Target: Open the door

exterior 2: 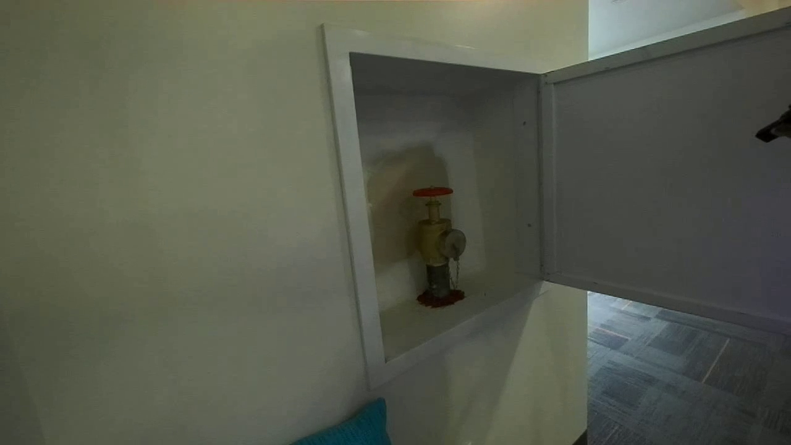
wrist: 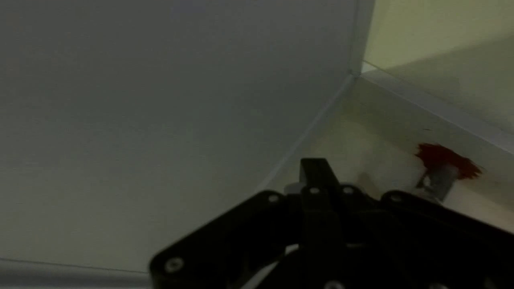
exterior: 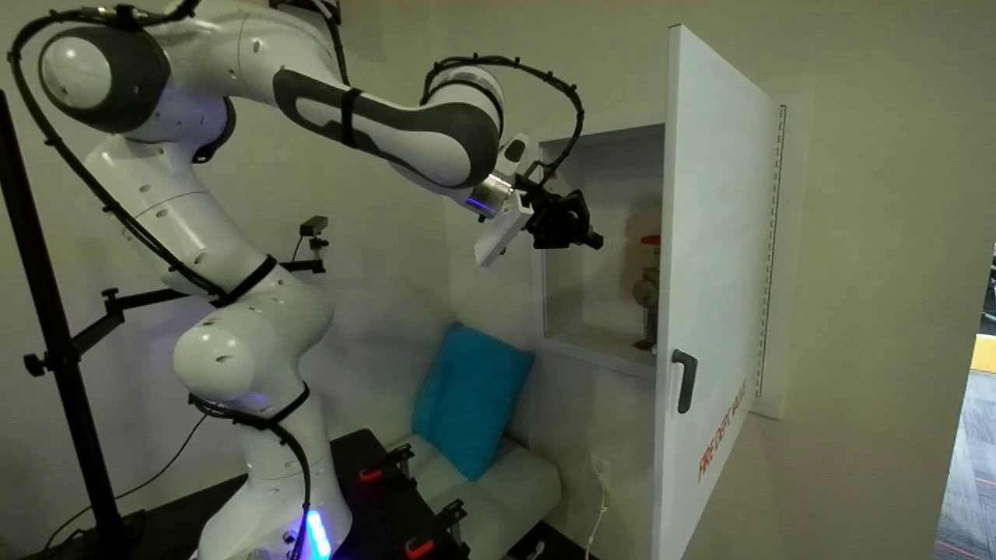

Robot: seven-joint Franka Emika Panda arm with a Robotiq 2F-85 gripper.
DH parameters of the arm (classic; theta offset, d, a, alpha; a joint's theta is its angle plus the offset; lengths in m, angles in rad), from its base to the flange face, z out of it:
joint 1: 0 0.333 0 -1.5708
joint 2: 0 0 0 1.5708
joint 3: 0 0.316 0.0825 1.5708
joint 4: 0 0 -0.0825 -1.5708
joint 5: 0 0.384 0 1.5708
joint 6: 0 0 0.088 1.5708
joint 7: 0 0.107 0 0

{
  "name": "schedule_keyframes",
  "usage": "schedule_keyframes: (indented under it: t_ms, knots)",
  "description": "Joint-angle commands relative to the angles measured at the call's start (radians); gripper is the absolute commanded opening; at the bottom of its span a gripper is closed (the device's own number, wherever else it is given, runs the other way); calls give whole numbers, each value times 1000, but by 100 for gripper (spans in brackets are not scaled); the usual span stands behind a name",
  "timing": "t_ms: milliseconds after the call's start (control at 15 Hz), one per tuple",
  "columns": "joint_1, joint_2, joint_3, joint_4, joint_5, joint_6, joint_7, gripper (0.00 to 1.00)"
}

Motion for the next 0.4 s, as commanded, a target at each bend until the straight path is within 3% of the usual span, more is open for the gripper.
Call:
schedule_keyframes:
  t_ms: [0, 333]
  knots:
    - [255, 73, -193, -12, 17, 38, -77, 0]
    - [650, 111, -493, -67, -9, 44, -137, 0]
